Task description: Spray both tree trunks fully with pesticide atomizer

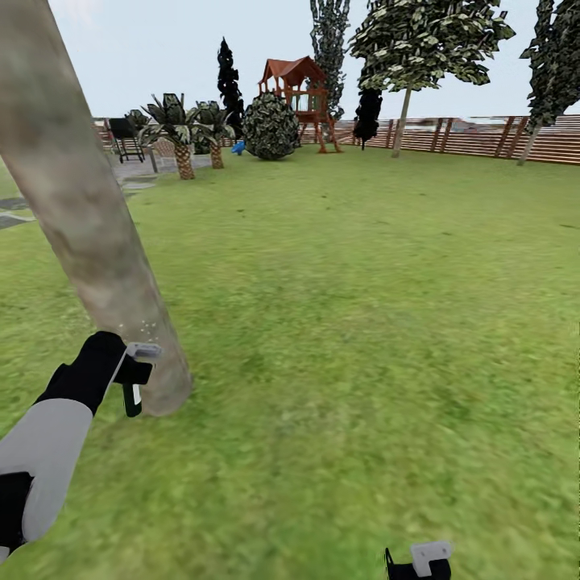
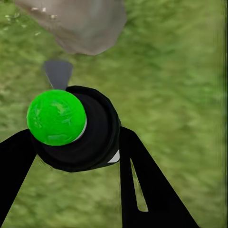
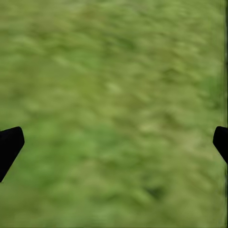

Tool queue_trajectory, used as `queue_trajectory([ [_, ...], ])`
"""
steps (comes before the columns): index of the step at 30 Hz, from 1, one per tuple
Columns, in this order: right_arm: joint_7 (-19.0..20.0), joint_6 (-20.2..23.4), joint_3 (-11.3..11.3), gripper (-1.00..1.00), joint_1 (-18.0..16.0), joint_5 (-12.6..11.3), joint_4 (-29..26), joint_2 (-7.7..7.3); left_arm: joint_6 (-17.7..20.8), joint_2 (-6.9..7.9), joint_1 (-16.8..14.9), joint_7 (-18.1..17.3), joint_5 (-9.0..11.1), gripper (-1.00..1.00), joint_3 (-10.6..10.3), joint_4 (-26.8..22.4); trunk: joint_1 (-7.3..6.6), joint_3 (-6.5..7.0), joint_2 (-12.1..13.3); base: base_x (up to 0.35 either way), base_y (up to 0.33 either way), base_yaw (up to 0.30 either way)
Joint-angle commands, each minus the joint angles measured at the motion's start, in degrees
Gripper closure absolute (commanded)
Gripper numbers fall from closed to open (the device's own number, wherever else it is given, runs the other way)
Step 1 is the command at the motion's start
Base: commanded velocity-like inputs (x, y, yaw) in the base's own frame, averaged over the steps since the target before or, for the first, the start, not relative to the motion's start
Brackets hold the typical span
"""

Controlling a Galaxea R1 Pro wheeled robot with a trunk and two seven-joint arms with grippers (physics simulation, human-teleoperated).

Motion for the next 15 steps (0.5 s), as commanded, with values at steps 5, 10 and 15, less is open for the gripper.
queue_trajectory([
  [5,-0.35,-0.05,0.48,-1.0,-0.02,-0.1,-0.03,0.0,0.17,-0.01,-0.04,-0.55,-0.69,1.0,0.37,-0.07,0.01,-0.05,-0.02,0.201,-0.225,0.018],
  [10,-0.35,-0.05,0.48,-1.0,-0.02,-0.1,-0.02,0.0,0.22,1.4,0.02,-0.55,-0.69,1.0,0.44,0.24,0.01,-0.05,-0.02,0.232,-0.199,0.239],
  [15,-0.35,-0.05,0.5,-1.0,-0.02,-0.1,-0.02,0.01,0.19,2.26,0.05,-0.55,-0.69,1.0,0.38,0.53,0.01,-0.05,-0.02,-0.027,-0.226,0.277],
])
